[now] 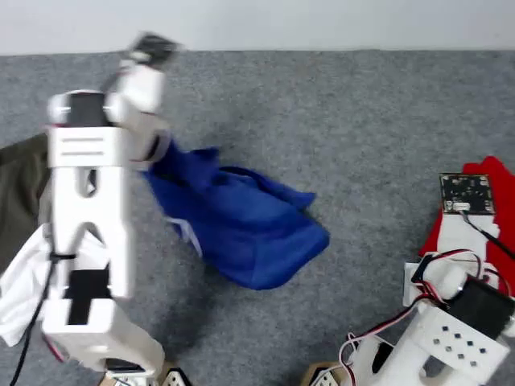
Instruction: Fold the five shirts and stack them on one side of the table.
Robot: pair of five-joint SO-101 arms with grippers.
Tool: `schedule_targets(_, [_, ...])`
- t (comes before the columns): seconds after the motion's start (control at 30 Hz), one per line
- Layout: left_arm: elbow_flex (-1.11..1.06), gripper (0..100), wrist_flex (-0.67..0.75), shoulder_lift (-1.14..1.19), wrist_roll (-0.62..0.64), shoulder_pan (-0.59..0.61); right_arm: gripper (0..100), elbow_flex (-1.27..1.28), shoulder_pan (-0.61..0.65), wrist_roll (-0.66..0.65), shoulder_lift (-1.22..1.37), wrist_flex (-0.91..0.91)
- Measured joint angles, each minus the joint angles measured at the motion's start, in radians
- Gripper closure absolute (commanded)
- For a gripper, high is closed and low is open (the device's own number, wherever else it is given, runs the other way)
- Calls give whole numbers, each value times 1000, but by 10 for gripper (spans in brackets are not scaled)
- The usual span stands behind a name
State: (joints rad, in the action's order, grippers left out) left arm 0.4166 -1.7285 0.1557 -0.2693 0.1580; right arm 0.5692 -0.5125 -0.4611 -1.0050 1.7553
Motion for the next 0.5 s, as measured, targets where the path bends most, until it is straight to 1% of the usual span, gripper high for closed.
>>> schedule_targets(0.07, [-31,972,38,0,-29,94,987,0,0,-8,0,0])
schedule_targets(0.1, [-46,945,61,0,-35,129,987,0,0,-15,0,0])
schedule_targets(0.2, [-83,818,95,0,-60,192,986,0,0,-29,0,0])
schedule_targets(0.27, [-89,776,97,0,-71,195,985,0,0,-34,0,0])
schedule_targets(0.4, [-74,770,89,0,-69,183,985,0,0,-34,0,0])
schedule_targets(0.5, [-6,771,37,0,-69,138,985,0,0,-34,0,0])
